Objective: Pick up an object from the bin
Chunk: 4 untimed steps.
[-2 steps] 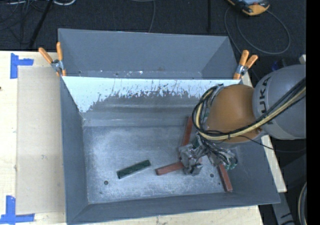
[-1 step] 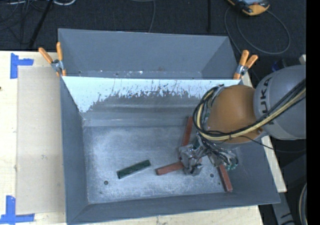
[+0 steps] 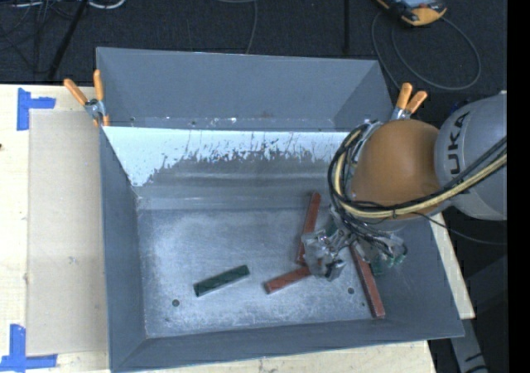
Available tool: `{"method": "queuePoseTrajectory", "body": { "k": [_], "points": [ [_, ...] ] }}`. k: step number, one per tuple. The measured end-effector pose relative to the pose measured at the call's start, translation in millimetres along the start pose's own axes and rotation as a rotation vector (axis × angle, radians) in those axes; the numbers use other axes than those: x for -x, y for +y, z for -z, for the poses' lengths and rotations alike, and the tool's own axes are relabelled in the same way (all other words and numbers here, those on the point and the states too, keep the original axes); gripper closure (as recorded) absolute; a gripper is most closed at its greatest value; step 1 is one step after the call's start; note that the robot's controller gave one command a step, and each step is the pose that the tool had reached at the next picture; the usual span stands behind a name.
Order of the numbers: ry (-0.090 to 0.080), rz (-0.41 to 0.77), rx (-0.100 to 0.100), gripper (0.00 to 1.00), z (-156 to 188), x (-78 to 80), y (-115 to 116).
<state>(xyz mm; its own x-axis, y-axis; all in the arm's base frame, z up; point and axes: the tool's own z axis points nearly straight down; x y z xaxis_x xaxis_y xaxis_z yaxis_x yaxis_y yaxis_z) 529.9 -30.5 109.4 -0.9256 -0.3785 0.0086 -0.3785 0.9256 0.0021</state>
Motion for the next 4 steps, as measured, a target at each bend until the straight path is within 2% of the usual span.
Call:
{"method": "queuePoseTrajectory", "body": {
  "k": [1, 2, 3, 4],
  "points": [
    [-0.008, 0.034, -0.001, 0.0, 66.4, -35.1, 54.3],
    [-0.008, 0.034, -0.001, 0.0, 66.3, -35.2, 54.4],
    [-0.013, 0.101, -0.004, 0.0, 25.0, -37.5, 39.6],
    [-0.008, 0.251, -0.004, 0.0, -26.0, -25.0, 60.7]
  ]
}}
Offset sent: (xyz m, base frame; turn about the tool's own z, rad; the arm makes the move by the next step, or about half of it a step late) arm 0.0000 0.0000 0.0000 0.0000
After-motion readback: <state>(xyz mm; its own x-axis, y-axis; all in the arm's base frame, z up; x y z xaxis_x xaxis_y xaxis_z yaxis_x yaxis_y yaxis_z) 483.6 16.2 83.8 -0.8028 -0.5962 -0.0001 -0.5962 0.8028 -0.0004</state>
